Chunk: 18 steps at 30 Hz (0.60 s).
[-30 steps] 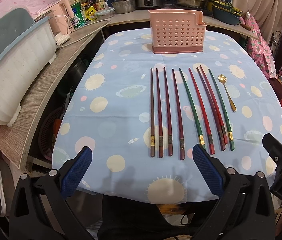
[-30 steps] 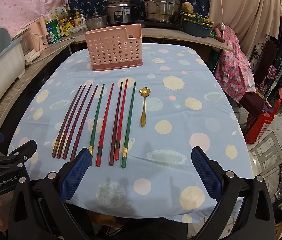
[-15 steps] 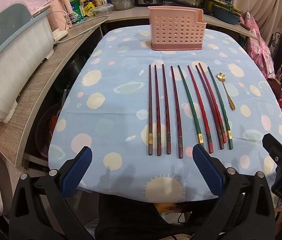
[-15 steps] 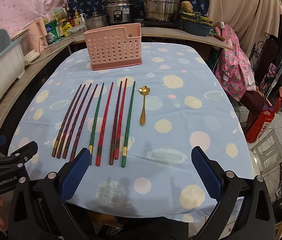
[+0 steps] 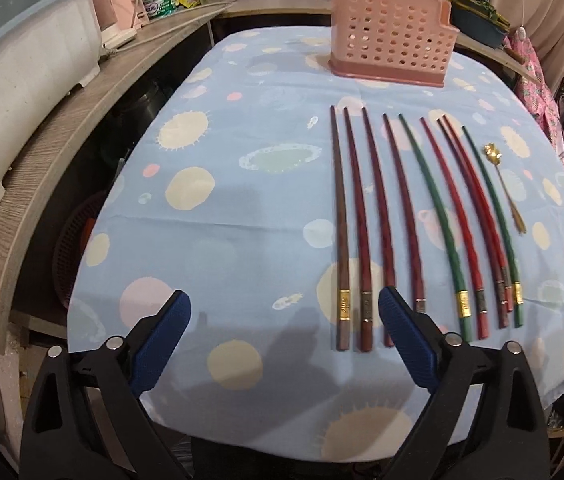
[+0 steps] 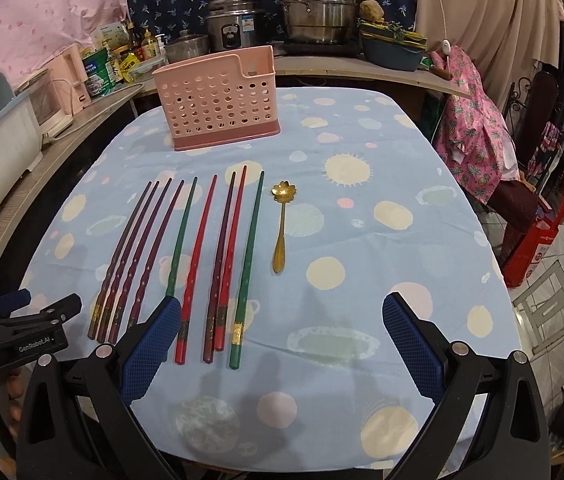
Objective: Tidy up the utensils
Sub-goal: 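Grasp the dark brown chopstick with the left tool while the right tool closes on the gold spoon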
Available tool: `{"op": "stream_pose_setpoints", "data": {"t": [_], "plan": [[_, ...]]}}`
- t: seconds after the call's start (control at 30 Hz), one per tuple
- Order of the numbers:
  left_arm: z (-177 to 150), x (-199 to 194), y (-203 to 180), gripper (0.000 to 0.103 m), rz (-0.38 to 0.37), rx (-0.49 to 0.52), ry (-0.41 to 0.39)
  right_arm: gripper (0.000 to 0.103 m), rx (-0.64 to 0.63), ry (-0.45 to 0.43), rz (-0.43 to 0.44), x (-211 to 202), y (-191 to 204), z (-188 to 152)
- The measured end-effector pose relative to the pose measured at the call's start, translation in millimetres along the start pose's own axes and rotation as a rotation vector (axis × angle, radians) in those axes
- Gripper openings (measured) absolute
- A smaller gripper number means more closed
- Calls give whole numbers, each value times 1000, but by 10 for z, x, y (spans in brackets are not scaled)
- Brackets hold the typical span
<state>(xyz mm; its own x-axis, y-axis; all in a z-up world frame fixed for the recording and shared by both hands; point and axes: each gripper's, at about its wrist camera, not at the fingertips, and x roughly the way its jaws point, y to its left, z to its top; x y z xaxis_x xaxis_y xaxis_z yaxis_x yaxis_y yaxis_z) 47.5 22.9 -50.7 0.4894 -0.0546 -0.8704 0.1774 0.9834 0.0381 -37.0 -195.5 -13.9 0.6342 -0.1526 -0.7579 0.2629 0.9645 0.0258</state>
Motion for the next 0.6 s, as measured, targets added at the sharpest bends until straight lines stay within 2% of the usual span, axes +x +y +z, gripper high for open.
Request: {"op": "stream_pose_setpoints", "data": {"t": [0.1, 0.3, 0.4, 0.6], "plan": [[-10, 118, 36, 83, -2, -15, 25, 96, -5, 2, -2, 93, -9, 36], [-13, 180, 49, 81, -3, -12, 32, 96, 7, 7, -5, 230, -62, 96], [-18, 226, 29, 77, -3, -3, 44, 91, 3, 12, -6, 294, -69, 119], [-17, 277, 45, 78, -2, -9, 49, 82, 11, 28, -1, 470, -110, 173]]}}
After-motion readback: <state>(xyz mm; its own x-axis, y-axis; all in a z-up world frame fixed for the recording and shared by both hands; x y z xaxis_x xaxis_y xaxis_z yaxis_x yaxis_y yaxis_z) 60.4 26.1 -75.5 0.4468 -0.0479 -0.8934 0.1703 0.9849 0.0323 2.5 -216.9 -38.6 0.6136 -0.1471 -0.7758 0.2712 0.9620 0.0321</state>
